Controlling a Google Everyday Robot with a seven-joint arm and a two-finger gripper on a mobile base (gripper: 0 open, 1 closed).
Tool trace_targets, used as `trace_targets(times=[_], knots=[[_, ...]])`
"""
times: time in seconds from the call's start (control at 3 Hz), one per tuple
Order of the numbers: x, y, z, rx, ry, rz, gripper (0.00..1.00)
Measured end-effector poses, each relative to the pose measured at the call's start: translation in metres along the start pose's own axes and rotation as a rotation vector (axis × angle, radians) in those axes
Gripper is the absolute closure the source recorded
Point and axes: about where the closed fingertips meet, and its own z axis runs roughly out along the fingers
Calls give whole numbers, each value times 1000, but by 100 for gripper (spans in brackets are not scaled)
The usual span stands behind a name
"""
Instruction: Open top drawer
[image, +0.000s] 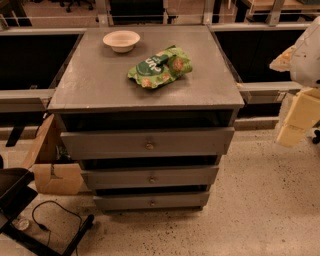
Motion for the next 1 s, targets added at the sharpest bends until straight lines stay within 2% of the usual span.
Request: trace_targets(times=[0.33, 0.67, 1.0], knots=[[0, 0, 0, 0, 0, 0, 0], [-5, -5, 13, 9, 12, 3, 0], [-9, -5, 73, -21, 2, 37, 0]])
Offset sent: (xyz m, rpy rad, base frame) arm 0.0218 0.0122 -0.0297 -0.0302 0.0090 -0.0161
